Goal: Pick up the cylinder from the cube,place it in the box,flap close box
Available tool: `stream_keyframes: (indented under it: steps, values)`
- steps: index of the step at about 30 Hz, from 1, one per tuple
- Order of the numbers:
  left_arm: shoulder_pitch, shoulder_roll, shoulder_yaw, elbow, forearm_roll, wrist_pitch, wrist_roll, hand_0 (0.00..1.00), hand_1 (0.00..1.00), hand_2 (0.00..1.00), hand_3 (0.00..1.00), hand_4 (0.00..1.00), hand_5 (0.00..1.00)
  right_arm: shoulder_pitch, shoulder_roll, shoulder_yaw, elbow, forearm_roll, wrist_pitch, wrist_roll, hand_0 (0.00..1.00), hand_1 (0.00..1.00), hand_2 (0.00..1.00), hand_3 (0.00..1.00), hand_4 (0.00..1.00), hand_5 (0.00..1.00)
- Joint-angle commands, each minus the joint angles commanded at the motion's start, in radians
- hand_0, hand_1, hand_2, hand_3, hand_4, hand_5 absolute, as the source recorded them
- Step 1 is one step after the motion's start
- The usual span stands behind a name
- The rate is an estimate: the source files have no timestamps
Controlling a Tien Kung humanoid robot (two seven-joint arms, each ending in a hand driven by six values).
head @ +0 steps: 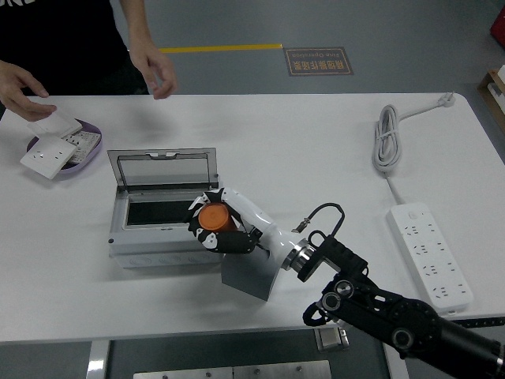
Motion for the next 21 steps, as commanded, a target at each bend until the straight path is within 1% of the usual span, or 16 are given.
stream_keyframes:
  steps: [5,8,12,13,16,21]
  values:
    - [0.003,0.001,-0.001,0.000,0.001,0.000,0.002,0.923,0.852,0.854,0.951,0.002,0.002,0.104,0.076,-0.070,-0.046,-0.115,-0.074,-0.111,0.361,0.405,0.389,0.323,0.033,0.002]
    - [0.004,0.002,-0.002,0.000,0.002,0.001,0.004,0.923,0.852,0.854,0.951,0.002,0.002,0.160,0.101,-0.103,-0.066,-0.176,-0.092,-0.173,0.340,0.406,0.391,0.330,0.036,0.002]
    - [0.003,0.003,-0.003,0.000,0.003,0.001,0.006,0.923,0.852,0.854,0.951,0.002,0.002,0.218,0.101,-0.140,-0.091,-0.235,-0.115,-0.255,0.340,0.406,0.391,0.330,0.036,0.002]
    - [0.003,0.004,-0.003,0.000,0.004,0.001,0.006,0.923,0.852,0.854,0.951,0.002,0.002,0.228,0.101,-0.148,-0.097,-0.248,-0.122,-0.275,0.256,0.392,0.383,0.319,0.002,0.002]
    - [0.002,0.006,-0.006,0.000,0.008,0.001,0.008,0.923,0.852,0.854,0.951,0.002,0.002,0.262,0.101,-0.173,-0.119,-0.299,-0.138,-0.346,0.256,0.392,0.383,0.319,0.002,0.002]
    - [0.003,0.012,-0.010,0.000,0.003,0.003,0.007,0.923,0.852,0.854,0.951,0.002,0.002,0.311,0.101,-0.207,-0.149,-0.323,-0.122,-0.447,0.251,0.397,0.385,0.324,0.007,0.002]
